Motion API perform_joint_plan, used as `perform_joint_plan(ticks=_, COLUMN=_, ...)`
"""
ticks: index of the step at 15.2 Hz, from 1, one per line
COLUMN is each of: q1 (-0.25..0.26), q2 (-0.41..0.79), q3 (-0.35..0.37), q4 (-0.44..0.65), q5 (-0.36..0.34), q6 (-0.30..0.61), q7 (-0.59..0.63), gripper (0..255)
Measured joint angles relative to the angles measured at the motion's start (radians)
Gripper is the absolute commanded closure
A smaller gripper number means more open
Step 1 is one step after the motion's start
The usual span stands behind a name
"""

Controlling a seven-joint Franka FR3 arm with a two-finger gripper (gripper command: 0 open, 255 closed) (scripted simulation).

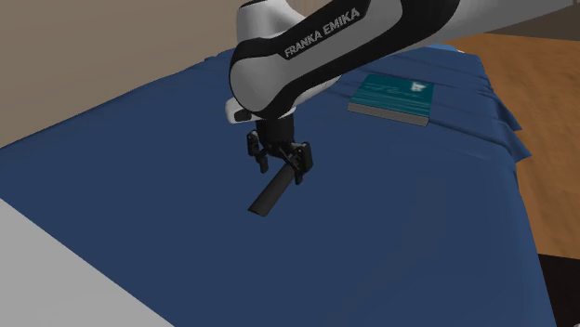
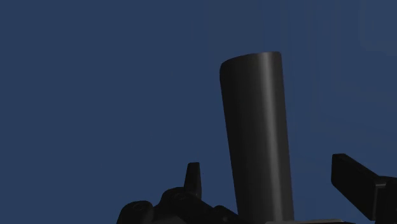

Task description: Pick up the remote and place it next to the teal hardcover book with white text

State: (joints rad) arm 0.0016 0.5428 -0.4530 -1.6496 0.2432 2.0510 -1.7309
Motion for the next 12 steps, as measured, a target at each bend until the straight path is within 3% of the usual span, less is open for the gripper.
perform_joint_plan(ticks=4, q1=0.000, q2=0.000, q3=0.000, q4=-0.001, q5=0.000, q6=0.002, q7=0.000, gripper=0)
perform_joint_plan(ticks=5, q1=0.000, q2=0.000, q3=0.000, q4=-0.001, q5=0.000, q6=0.002, q7=0.000, gripper=255)
perform_joint_plan(ticks=12, q1=0.000, q2=-0.001, q3=0.000, q4=0.000, q5=0.001, q6=0.004, q7=-0.001, gripper=255)
